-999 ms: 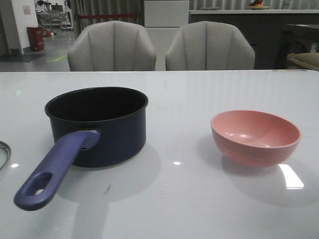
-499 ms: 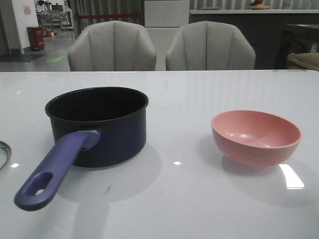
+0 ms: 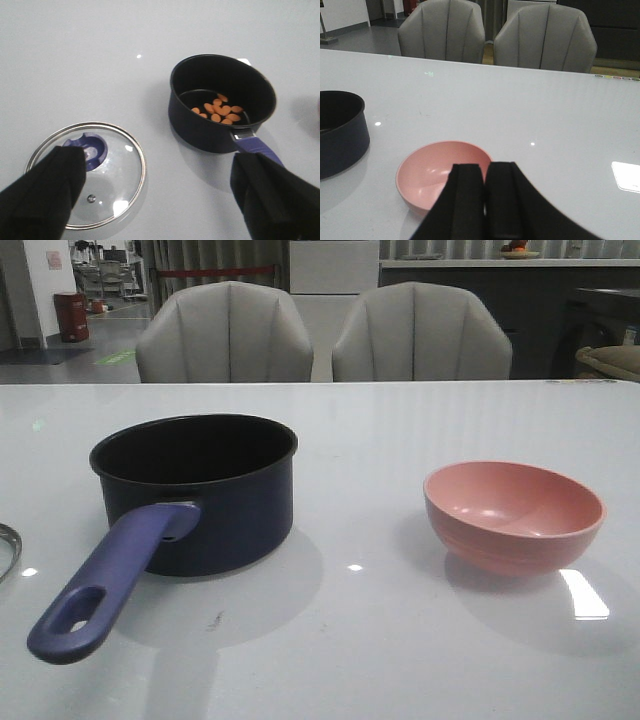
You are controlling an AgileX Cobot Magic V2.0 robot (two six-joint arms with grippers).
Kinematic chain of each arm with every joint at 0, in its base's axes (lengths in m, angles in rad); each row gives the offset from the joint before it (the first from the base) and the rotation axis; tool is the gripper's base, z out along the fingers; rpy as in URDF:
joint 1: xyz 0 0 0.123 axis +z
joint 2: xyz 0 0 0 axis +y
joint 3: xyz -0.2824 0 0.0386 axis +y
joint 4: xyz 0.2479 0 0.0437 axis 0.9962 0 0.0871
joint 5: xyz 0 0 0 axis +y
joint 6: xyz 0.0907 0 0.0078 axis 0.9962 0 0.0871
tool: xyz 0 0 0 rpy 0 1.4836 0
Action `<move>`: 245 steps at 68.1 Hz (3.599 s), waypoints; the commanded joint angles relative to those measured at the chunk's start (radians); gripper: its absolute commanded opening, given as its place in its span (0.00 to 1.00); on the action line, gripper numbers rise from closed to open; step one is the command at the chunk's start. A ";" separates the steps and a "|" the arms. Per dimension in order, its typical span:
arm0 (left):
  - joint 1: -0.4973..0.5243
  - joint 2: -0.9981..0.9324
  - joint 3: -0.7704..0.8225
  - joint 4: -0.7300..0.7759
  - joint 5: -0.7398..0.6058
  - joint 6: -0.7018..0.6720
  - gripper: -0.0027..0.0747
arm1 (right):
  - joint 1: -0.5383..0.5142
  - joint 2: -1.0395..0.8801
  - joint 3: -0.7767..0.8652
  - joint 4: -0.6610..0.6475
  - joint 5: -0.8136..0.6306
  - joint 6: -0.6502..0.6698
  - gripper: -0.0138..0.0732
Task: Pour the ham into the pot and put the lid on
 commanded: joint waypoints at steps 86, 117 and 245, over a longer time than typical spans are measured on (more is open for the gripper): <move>0.323 1.193 -0.593 -0.185 0.288 0.126 0.86 | -0.002 0.006 -0.028 0.000 -0.077 -0.003 0.33; 0.365 1.276 -0.608 -0.183 0.287 0.133 0.86 | -0.002 0.006 -0.028 0.000 -0.077 -0.003 0.33; 0.247 1.136 -0.972 -0.333 0.393 0.294 0.40 | -0.002 0.006 -0.028 0.000 -0.077 -0.003 0.33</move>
